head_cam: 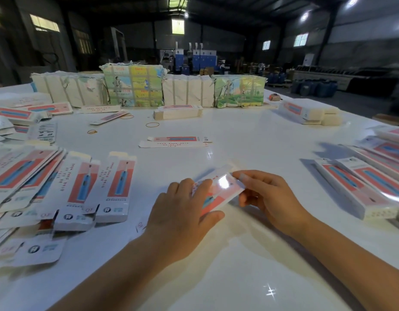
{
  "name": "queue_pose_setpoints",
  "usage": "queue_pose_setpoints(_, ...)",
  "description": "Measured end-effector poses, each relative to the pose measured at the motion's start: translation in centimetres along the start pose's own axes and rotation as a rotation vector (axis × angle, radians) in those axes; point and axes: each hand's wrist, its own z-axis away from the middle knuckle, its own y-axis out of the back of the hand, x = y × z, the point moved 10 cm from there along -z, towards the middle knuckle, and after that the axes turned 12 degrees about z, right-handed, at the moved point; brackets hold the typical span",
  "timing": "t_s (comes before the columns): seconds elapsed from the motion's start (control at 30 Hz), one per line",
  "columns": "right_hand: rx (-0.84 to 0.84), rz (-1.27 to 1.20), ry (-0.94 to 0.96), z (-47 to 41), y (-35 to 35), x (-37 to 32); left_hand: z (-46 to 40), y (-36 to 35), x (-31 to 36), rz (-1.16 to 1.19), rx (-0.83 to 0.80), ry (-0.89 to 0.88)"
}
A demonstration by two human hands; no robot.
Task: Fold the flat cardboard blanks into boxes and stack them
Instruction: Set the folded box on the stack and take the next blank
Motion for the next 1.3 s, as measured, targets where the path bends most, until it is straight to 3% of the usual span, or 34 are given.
queue_pose_setpoints(0.27, -0.127, -0.145, -0.154, 0.2, -0.8, 1.1, 0.0, 0.5, 0.5, -0.088, 0.021, -0.008)
queue_pose_setpoints(0.47, -0.284, -0.055, -0.016, 0.9, -2.3, -0.2, -0.1, 0.8, 1.3, 0.166, -0.035, -0.086)
queue_pose_setpoints(0.77, 0.028, 0.152, 0.097, 0.6, -1.0, -0.9, -0.6, 2.7, 0.1, 0.285, 0.079, 0.014)
queue_pose_setpoints(1.0, 0.335, 0.284, 0.179, 1.6, 2.2, -2.4, -0.8, 2.1, -0.9, 0.392, 0.062, 0.113)
queue_pose_setpoints(1.13, 0.342, 0.444, 0.309, 2.2, 1.3, -4.1, -0.7, 2.4, -0.6, 0.352, 0.071, 0.100)
queue_pose_setpoints(1.3, 0.307, 0.449, 0.343, 2.5, 1.2, -4.6, -0.5, 3.0, 0.7, 0.241, 0.086, 0.021)
